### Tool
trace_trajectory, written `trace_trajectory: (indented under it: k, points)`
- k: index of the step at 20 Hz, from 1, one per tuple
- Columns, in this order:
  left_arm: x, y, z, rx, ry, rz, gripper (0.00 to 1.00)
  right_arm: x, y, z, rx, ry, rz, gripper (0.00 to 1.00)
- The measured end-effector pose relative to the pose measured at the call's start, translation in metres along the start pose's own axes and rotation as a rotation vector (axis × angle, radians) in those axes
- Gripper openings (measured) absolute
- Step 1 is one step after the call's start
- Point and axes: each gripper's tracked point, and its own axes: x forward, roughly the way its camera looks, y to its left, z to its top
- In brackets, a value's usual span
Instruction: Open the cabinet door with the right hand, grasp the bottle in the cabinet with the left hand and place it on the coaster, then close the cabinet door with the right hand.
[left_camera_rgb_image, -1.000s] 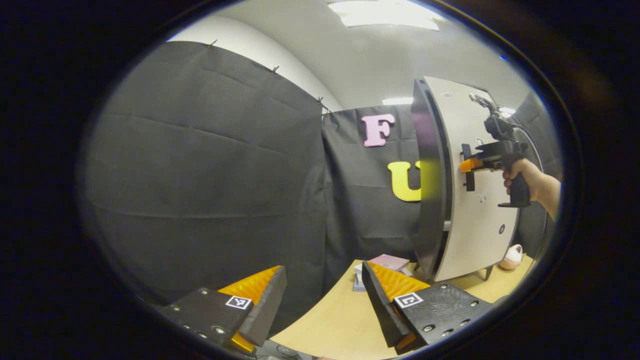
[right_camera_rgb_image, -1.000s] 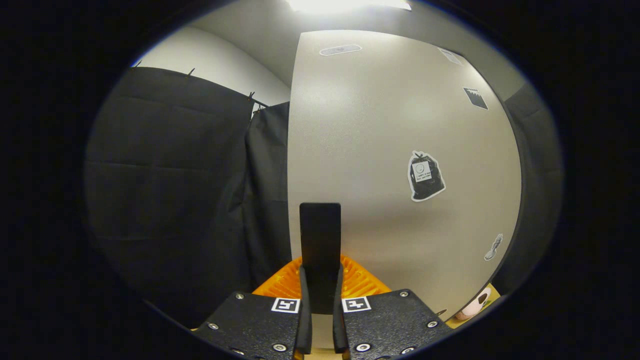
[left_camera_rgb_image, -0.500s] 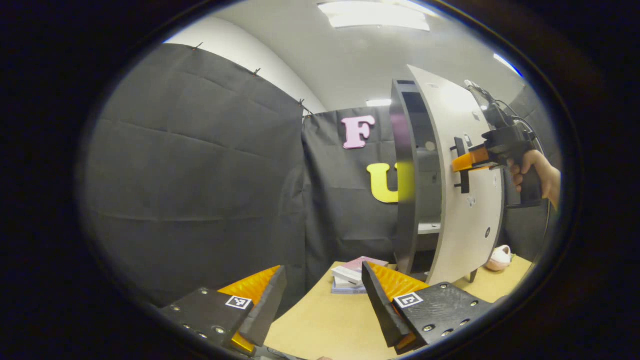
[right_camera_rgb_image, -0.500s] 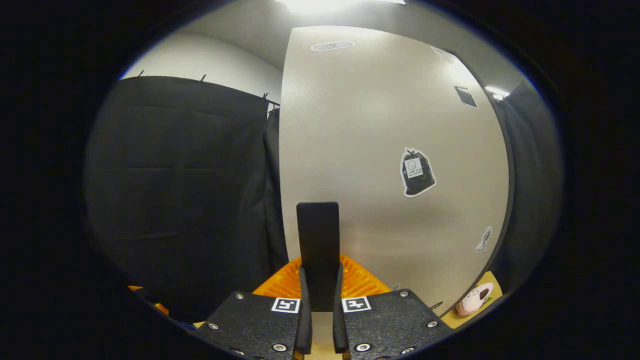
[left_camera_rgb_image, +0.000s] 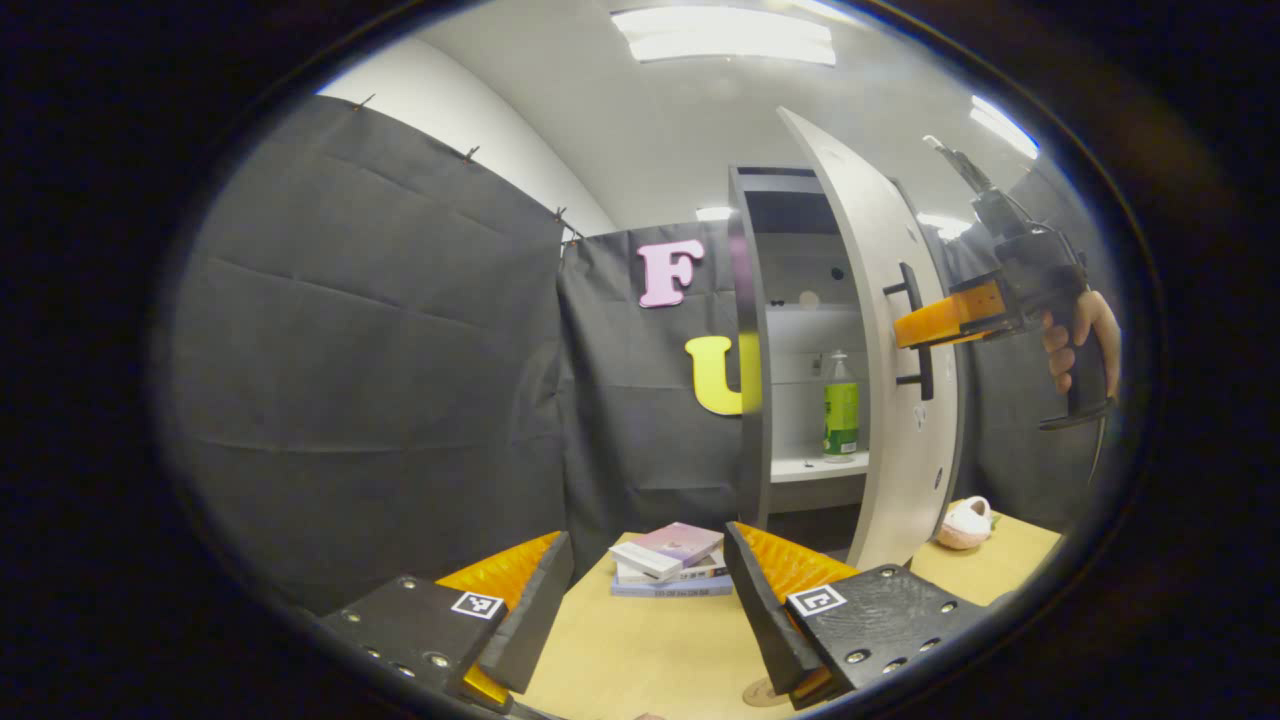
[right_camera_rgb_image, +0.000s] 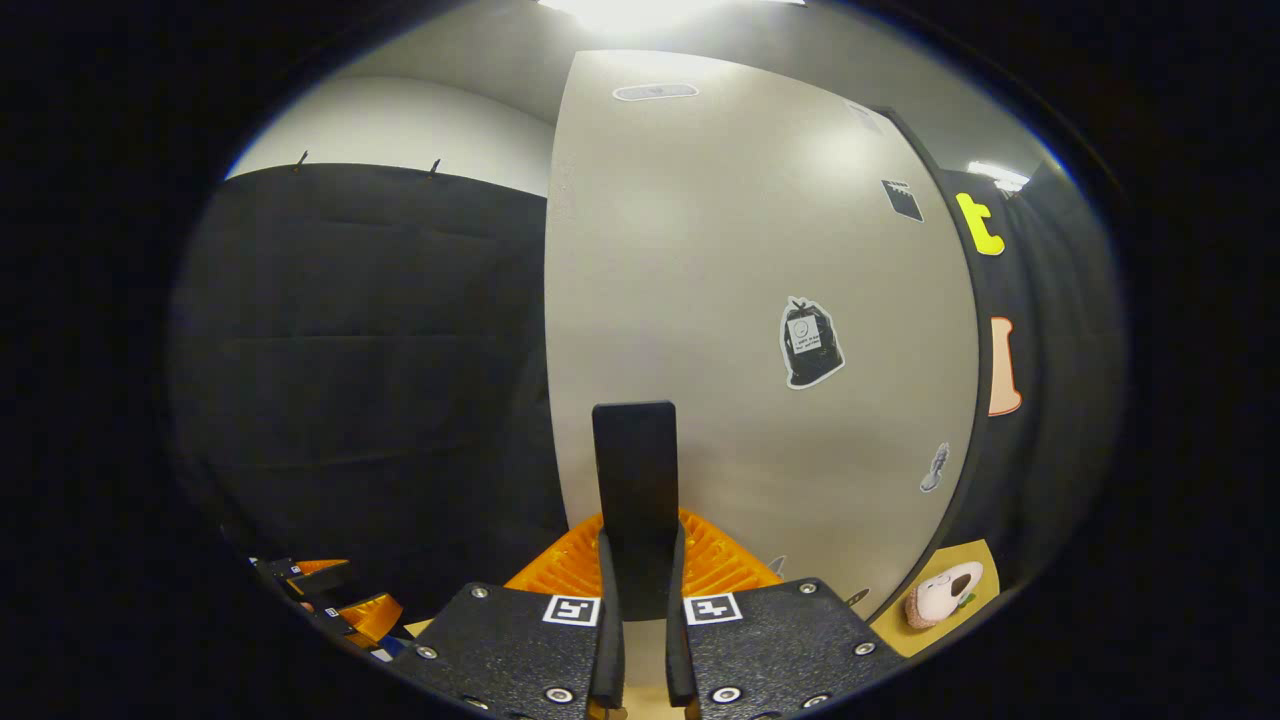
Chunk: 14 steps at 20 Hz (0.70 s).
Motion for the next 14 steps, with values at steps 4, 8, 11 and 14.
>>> trace_trajectory:
  k: [4, 8, 11, 14]
  points:
    - [0.001, -0.034, 0.004, 0.001, -0.01, -0.044, 0.87, -0.014, -0.005, 0.001, -0.002, -0.002, 0.02, 0.16]
    - [0.005, -0.064, 0.004, -0.004, -0.009, -0.08, 0.87, -0.033, -0.013, 0.001, 0.008, -0.007, 0.024, 0.16]
    - [0.01, -0.087, 0.005, -0.013, -0.009, -0.108, 0.87, -0.051, -0.023, 0.0, 0.008, -0.024, 0.021, 0.16]
    - [0.013, -0.11, 0.009, -0.011, -0.018, -0.139, 0.92, -0.065, -0.033, -0.001, 0.015, -0.026, 0.013, 0.16]
